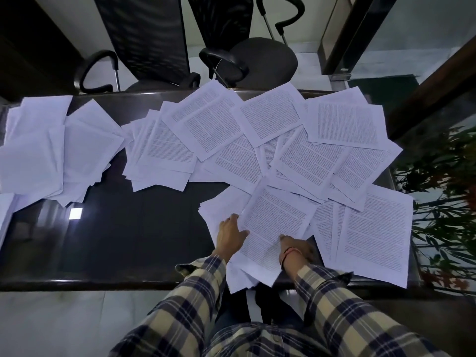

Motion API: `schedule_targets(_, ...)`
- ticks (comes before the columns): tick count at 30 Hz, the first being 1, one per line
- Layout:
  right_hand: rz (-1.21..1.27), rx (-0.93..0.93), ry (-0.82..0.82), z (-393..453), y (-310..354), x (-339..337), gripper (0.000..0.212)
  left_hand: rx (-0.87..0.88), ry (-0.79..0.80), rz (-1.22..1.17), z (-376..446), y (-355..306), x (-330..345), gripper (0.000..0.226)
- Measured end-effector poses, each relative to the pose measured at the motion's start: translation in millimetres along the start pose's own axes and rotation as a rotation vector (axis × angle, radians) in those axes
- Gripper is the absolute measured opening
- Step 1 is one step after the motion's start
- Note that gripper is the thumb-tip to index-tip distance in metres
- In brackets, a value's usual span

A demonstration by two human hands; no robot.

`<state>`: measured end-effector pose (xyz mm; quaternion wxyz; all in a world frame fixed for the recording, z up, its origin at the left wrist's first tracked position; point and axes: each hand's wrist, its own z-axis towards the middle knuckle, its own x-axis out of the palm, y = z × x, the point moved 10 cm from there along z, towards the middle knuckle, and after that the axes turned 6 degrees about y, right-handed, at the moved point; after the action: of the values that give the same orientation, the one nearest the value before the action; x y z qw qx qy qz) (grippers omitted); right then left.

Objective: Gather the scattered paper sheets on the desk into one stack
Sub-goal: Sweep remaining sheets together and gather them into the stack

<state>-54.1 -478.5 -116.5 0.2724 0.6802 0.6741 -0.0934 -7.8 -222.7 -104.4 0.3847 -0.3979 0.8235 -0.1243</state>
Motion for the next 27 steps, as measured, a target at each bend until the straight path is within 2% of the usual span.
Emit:
schedule_targets(2,0.068,-0.045,0.077,4.8,1.7,4.6,0.059,-0.048,0.040,-0.056,-0.3,2.1,1.2,0.035)
schedule_targets(4,0.138,-0.115,0.121,7.9,3.4,3.7,0.023,-0.078,0.122,-0.134,-0.7,9.7,7.3,0.035)
schedule_targets(6,0.217,-0.185,0.173,1.8,8.1,2.7,0.011,-0.096,0.228,-0.248,-4.9,22.4,13.3,0.045)
schedule_targets(8,0.192,-0.295,0.243,1.6,14.8,8.3,0.012,-0.136,0.256,-0.349,-14.7,41.6,11.2,0.058)
schedule_targets(9,0.123,-0.360,0.294,2.0,18.3,13.9,0.013,-0.164,0.183,-0.371,-20.5,51.8,1.8,0.059)
schedule_targets(12,-0.149,-0.503,0.403,-4.4,26.6,29.5,0.014,-0.242,-0.248,-0.316,-38.5,81.5,-38.8,0.049)
schedule_targets(14,-0.343,-0.575,0.466,-7.1,31.9,43.1,0.016,-0.305,-0.370,-0.328,-46.9,90.8,-47.8,0.056)
schedule_targets(17,-0.607,-0.692,0.498,-11.9,47.4,62.9,0.023,-0.352,-0.382,-0.388,-48.1,87.0,-49.0,0.071)
schedule_targets(19,-0.695,-0.794,0.474,-23.0,68.5,72.5,0.024,-0.375,-0.403,-0.432,-48.3,84.4,-51.3,0.079)
schedule_targets(23,-0.686,-0.876,0.318,-30.3,114.0,77.2,0.027,-0.423,-0.404,-0.520,-46.9,85.7,-47.1,0.086)
schedule_targets(27,-0.695,-0.851,0.156,-30.0,127.9,71.9,0.037,-0.551,-0.436,-0.583,-55.5,87.0,-40.1,0.095)
